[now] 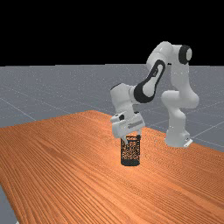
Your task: Rotate the holder till the hole upward
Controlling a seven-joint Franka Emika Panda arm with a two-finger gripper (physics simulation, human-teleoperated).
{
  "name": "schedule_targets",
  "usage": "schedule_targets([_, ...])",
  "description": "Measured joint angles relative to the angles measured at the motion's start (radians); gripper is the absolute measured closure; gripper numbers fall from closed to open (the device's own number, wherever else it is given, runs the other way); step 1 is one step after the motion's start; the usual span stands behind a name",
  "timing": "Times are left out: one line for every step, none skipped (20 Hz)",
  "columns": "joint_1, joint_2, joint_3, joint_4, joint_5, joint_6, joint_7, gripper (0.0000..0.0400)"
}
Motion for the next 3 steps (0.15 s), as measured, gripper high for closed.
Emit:
schedule_targets([0.001,0.005,0.000,-0.005,-0.011,0.019,0.009,0.0011])
schedule_targets([0.027,-0.004,-0.012,-0.021,-0.114,0.071,0.132,0.0007])
schedule_targets([0.032,-0.006,-0.011,-0.026,-0.110,0.082,0.158,0.0004])
